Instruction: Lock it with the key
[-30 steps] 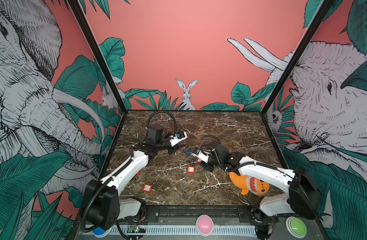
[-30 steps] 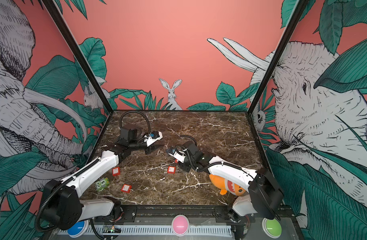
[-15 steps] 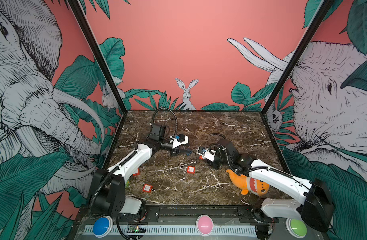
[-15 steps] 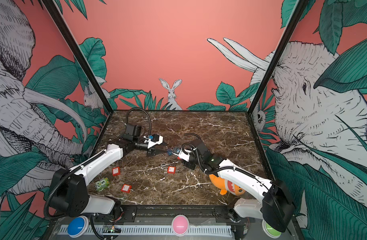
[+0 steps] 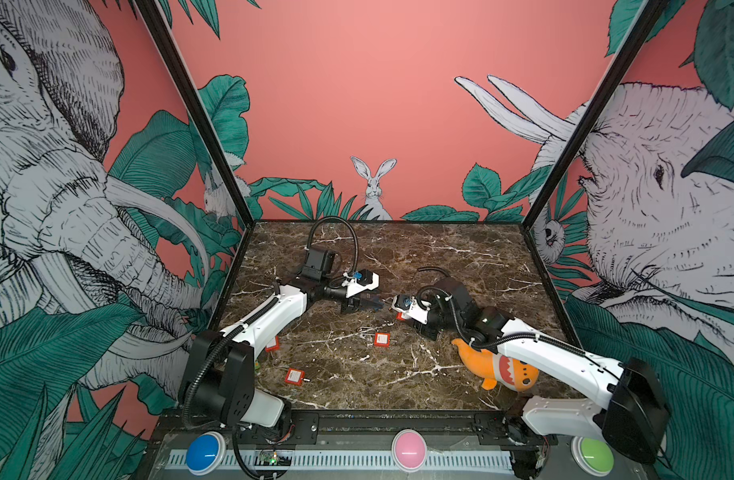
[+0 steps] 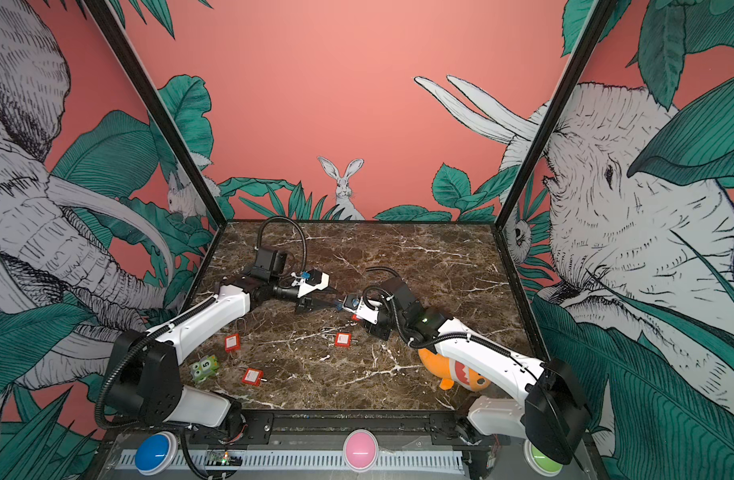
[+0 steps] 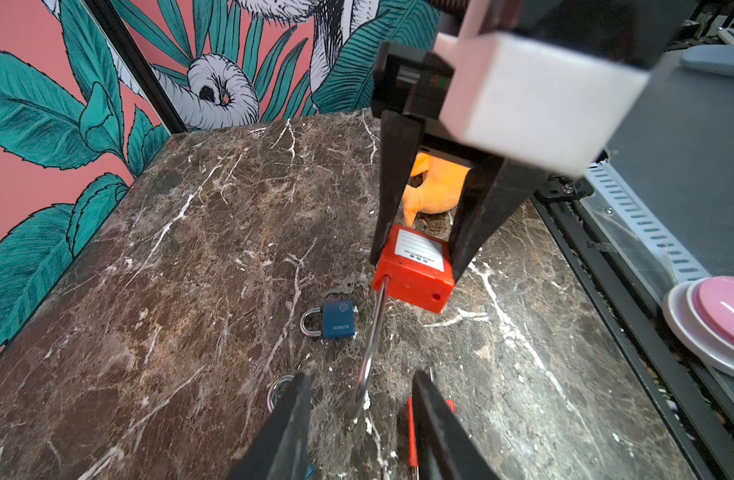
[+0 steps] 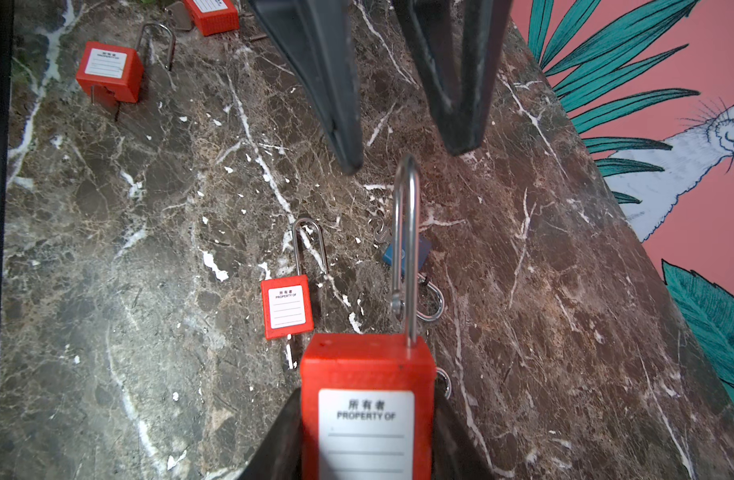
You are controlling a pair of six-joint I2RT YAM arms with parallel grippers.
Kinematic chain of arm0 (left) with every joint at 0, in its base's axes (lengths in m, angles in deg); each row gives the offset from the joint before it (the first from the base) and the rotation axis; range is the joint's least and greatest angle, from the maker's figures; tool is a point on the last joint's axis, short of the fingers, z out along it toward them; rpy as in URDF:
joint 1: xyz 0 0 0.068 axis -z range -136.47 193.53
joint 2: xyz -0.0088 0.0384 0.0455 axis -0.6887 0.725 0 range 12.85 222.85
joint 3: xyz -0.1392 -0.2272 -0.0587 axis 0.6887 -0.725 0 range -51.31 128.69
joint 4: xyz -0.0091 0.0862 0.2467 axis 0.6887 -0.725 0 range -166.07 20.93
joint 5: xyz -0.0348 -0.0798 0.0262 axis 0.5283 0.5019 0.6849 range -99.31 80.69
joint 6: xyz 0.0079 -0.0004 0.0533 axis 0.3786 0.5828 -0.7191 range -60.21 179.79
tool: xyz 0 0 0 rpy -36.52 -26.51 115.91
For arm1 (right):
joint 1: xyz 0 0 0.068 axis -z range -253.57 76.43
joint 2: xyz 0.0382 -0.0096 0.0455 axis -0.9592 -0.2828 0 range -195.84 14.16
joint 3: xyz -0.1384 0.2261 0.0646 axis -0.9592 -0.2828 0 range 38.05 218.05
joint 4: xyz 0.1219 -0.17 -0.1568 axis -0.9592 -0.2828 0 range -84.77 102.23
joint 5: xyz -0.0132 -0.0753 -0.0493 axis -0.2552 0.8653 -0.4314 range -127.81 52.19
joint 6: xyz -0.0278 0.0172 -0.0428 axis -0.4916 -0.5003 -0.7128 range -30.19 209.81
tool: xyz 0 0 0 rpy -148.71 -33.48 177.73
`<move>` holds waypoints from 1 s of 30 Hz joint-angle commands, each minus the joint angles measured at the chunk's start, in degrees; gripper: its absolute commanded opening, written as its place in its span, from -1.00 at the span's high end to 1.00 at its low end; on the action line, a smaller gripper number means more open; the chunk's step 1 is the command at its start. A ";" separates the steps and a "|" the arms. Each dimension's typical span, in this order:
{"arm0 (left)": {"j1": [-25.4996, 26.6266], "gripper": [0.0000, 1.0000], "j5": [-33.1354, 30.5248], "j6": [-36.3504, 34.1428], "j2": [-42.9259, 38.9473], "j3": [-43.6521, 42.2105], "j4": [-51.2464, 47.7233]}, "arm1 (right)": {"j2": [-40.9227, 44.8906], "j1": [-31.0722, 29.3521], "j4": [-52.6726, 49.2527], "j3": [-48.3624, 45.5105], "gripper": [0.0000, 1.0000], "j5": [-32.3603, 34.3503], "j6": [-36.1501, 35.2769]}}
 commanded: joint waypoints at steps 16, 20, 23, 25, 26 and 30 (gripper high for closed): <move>1.84 0.82 3.16 -5.34 3.13 4.97 -7.38 | 0.59 0.13 5.30 0.60 0.66 -1.14 -0.53; 1.85 1.00 7.65 -7.71 4.64 7.96 -12.90 | 0.76 0.16 2.63 2.15 0.54 -2.14 -0.10; 1.83 1.00 9.45 -7.72 5.41 8.51 -12.97 | 1.25 0.17 -0.68 3.19 0.02 -2.90 -0.47; 1.85 1.00 10.07 -6.68 5.35 8.29 -11.19 | 1.89 0.33 -3.26 3.51 -0.17 -2.45 -0.95; 1.79 1.00 10.49 -5.99 5.32 8.17 -10.16 | 2.37 0.68 -4.95 3.78 -0.23 -2.07 -0.72; 1.83 1.00 11.98 -5.09 5.50 8.07 -7.98 | 4.53 4.00 -10.63 4.51 -0.30 -4.90 0.40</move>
